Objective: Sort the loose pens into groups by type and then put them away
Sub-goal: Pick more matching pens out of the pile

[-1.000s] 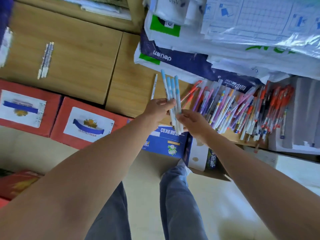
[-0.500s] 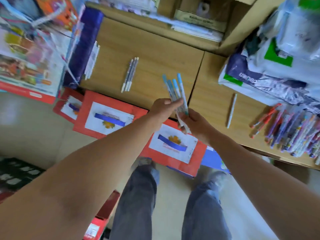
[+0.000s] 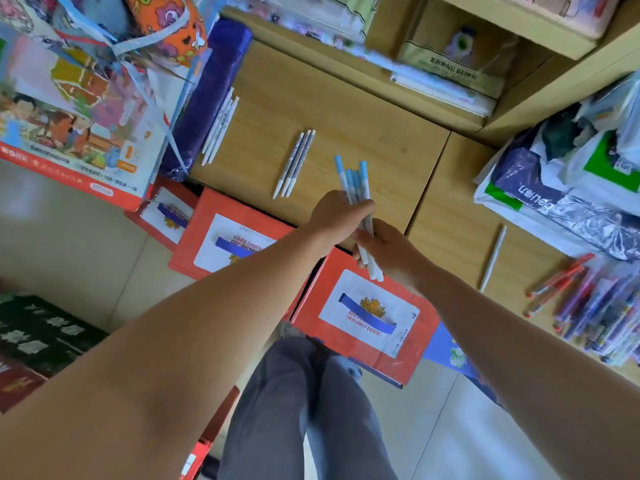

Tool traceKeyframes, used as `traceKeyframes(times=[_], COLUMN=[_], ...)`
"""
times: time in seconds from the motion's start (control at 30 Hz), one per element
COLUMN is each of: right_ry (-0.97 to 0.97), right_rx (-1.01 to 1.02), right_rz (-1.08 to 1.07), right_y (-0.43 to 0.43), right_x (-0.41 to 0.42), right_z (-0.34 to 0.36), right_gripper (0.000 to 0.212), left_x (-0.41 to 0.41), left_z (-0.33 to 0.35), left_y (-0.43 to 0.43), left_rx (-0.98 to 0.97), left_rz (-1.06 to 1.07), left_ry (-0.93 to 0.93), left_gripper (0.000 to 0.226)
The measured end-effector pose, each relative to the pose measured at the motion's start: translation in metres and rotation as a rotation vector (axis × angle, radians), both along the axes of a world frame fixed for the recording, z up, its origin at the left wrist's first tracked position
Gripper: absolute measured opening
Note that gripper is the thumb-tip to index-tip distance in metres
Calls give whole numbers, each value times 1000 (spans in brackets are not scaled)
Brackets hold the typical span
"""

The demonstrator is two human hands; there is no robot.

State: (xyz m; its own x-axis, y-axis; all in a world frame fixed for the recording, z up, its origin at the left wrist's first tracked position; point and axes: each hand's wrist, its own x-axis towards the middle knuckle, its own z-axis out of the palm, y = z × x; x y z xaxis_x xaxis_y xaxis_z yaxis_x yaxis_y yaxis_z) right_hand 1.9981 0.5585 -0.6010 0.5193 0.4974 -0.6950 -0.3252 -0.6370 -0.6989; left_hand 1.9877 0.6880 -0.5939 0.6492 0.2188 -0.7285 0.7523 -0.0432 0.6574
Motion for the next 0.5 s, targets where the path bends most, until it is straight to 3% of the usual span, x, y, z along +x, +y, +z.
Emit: traceKeyframes(times=[0.17, 0.27, 0.37, 0.5], right_ry=[-9, -39, -55, -109], right_rx=[-69, -113, -158, -275], right_rz=[3, -80, -132, -208], right_y=[-2, 3, 16, 42], right_x=[12, 21, 26, 31], right_z=[-11, -25, -41, -67], right_gripper=[26, 22, 19, 23], left_x=[8, 8, 8, 14], left_z=[-8, -26, -48, -72], left_y=[2, 19, 48, 83], left_rx=[120, 335, 621, 810], left_rz=[-154, -238, -245, -260], left_ry=[24, 6, -6, 12], left_gripper=[32, 39, 31, 42])
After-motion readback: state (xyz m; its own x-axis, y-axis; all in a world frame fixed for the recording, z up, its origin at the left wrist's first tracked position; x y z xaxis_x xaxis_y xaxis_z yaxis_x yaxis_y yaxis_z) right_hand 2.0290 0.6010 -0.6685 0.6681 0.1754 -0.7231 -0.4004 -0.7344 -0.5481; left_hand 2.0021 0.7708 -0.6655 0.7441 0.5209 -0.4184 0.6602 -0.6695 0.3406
